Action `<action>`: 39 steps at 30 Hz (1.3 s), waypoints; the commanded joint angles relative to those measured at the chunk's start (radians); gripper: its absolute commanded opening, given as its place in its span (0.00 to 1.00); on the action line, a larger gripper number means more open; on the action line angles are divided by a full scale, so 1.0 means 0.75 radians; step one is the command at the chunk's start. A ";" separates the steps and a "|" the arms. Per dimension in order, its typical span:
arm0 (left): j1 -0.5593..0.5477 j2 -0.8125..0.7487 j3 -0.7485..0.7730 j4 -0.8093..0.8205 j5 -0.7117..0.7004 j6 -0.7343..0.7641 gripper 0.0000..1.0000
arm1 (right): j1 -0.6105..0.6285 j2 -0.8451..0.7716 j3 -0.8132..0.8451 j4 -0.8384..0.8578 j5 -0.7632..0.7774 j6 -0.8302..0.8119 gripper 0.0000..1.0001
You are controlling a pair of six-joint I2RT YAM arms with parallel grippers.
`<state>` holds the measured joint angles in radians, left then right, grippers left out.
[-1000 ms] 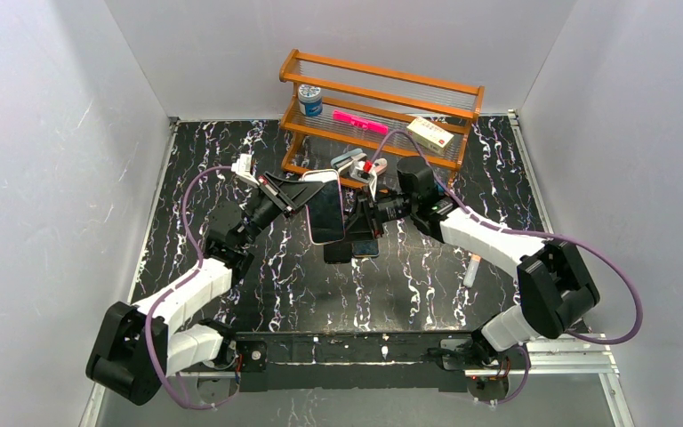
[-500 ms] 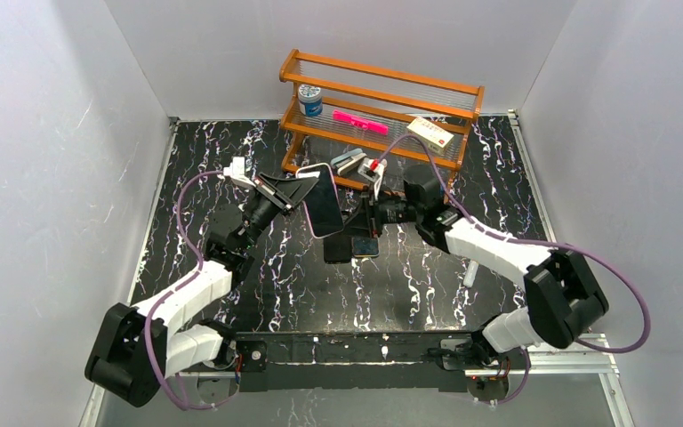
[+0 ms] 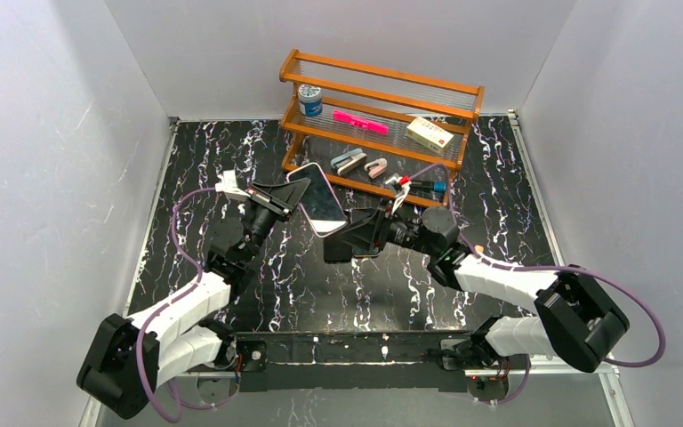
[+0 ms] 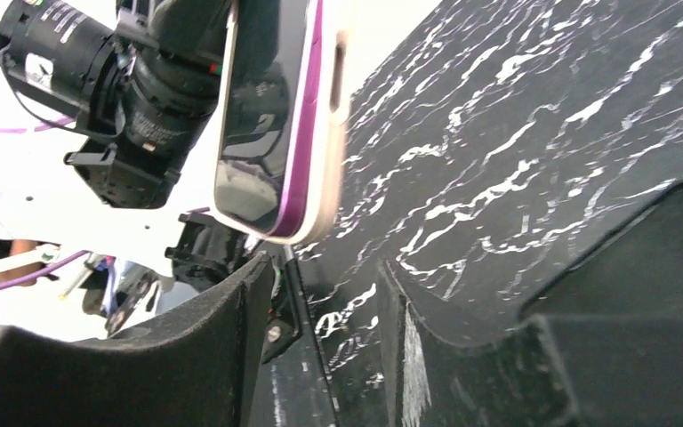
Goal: Take the phone out of the phone case
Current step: Remove the phone case from the phone.
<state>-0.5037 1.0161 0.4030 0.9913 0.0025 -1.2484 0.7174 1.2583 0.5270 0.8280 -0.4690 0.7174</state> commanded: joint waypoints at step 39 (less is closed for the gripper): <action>-0.109 0.009 -0.064 0.370 -0.270 -0.254 0.00 | 0.312 0.242 0.017 0.756 0.451 0.027 0.27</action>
<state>-0.5701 1.0374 0.3412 1.1824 -0.1852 -1.4044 0.9493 1.4158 0.5007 1.3216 -0.1631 0.8062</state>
